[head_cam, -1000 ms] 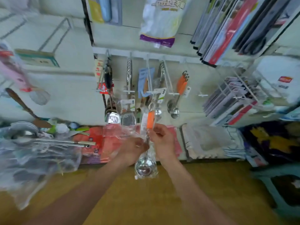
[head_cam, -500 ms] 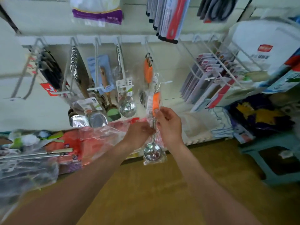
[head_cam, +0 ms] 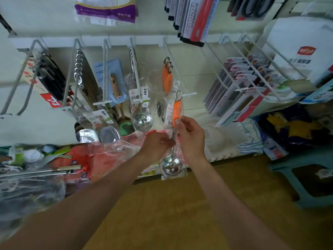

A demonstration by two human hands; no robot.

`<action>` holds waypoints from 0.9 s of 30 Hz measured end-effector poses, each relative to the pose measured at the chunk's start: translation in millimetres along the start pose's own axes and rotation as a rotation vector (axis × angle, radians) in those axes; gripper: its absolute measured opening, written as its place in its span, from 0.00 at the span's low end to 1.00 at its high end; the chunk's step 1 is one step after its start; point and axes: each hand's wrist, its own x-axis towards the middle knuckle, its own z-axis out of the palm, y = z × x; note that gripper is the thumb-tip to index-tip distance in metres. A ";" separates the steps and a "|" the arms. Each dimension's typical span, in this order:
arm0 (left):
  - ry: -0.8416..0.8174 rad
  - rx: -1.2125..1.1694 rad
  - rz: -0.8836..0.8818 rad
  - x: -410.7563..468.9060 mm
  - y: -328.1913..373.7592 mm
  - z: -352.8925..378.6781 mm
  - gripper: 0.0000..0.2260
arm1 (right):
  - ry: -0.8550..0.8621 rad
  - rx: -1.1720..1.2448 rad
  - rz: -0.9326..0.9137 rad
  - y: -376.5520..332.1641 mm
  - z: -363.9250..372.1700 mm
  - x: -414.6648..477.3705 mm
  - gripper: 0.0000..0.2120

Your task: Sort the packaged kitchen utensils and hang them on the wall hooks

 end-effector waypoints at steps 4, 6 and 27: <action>0.012 -0.031 0.037 4.6 -3.0 4.2 0.11 | 0.040 0.010 -0.021 0.5 -2.1 -1.3 0.07; 0.015 -0.043 0.040 4.6 -2.7 8.3 0.11 | 0.050 -0.021 -0.028 1.5 -3.3 1.2 0.07; 0.094 -0.134 -0.117 52.2 7.3 8.1 0.11 | 0.051 -0.295 -0.059 -11.2 16.5 63.2 0.10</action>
